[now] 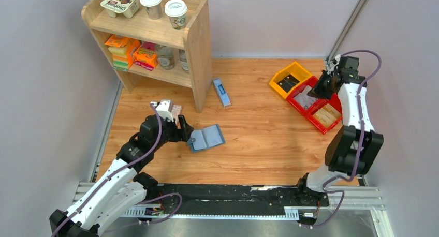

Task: Take the credit cards out of the card holder
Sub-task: Place the credit card in the storage box.

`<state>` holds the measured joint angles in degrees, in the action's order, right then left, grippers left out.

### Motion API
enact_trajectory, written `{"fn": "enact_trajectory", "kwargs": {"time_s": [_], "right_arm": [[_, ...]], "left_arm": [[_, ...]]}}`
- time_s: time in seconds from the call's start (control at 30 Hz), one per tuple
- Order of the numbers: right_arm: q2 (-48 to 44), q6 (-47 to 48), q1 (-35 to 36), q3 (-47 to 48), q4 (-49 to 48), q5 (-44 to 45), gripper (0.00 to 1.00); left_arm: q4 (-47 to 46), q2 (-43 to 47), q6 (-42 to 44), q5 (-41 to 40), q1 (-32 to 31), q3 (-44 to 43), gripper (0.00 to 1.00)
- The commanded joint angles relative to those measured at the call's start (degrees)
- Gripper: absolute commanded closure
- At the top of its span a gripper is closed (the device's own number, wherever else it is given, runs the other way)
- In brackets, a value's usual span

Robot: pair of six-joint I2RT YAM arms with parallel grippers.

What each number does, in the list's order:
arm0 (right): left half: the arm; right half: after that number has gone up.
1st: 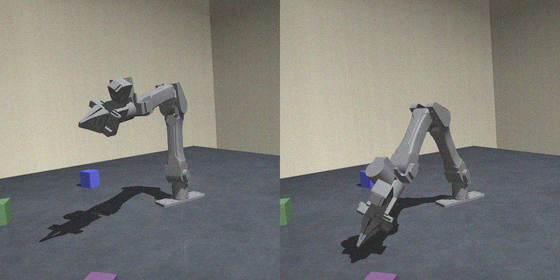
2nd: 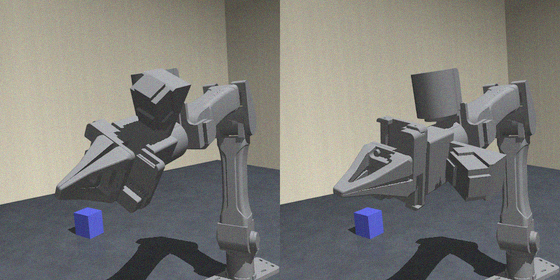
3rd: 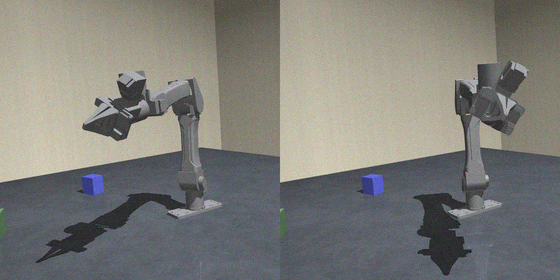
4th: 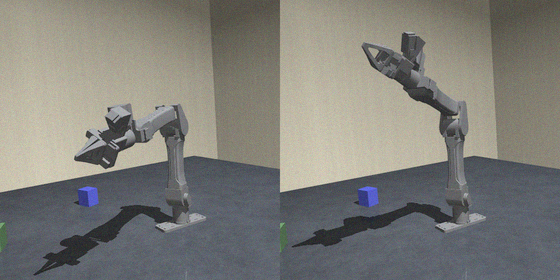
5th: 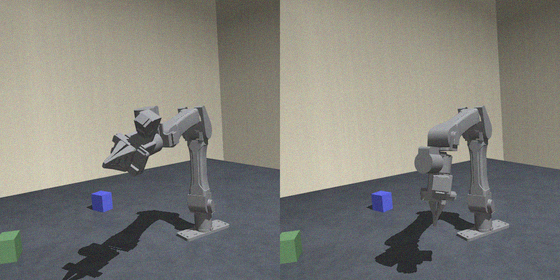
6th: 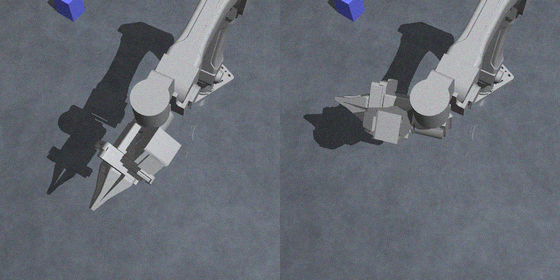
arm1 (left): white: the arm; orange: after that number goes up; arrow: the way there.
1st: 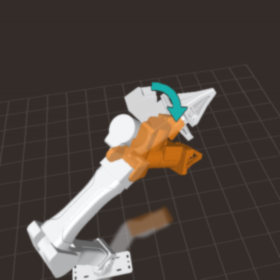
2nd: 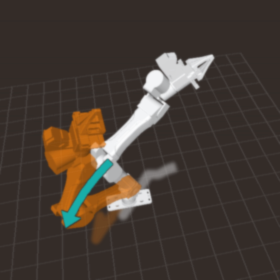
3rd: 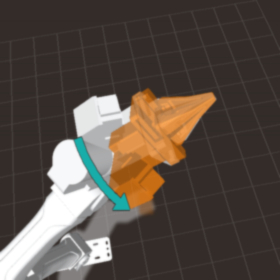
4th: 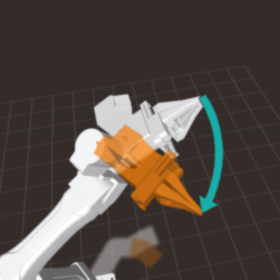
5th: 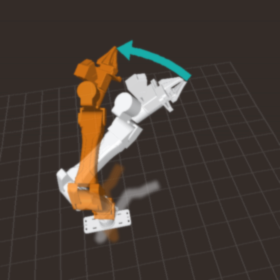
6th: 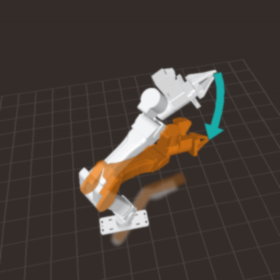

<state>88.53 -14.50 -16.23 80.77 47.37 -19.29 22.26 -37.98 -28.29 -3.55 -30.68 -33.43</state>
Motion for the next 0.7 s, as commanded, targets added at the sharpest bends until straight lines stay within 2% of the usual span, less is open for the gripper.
{"fn": "enact_trajectory", "kwargs": {"time_s": [0.0,0.23,0.33,0.47,0.53,0.6,0.67], "right_arm": [[8.74,2.63,-0.38,6.93,4.12,1.80,0.99],[20.44,4.57,-0.38,14.05,5.45,-0.13,0.98],[24.04,6.32,-0.47,16.51,5.97,-2.24,0.94],[27.83,6.77,-0.64,18.89,7.12,1.60,0.88],[28.62,6.86,-0.56,19.68,7.55,4.33,0.82],[28.63,6.68,-0.56,20.39,7.82,6.71,0.69],[27.75,6.33,-0.47,20.74,7.82,8.56,0.61]], "left_arm": [[0.94,-0.61,2.81,0.47,0.18,-2.17,0.16],[0.50,1.15,1.84,1.00,0.18,-1.55,0.16],[0.50,1.41,1.14,1.61,0.18,-1.46,0.16],[0.15,0.28,0.00,3.11,0.27,-1.73,0.17],[-0.02,-0.51,-0.62,3.20,0.18,-1.99,0.17],[-0.11,-1.39,-1.23,4.77,0.18,-2.17,0.17],[-0.29,-2.10,-1.94,5.31,0.27,-2.43,0.17]]}}
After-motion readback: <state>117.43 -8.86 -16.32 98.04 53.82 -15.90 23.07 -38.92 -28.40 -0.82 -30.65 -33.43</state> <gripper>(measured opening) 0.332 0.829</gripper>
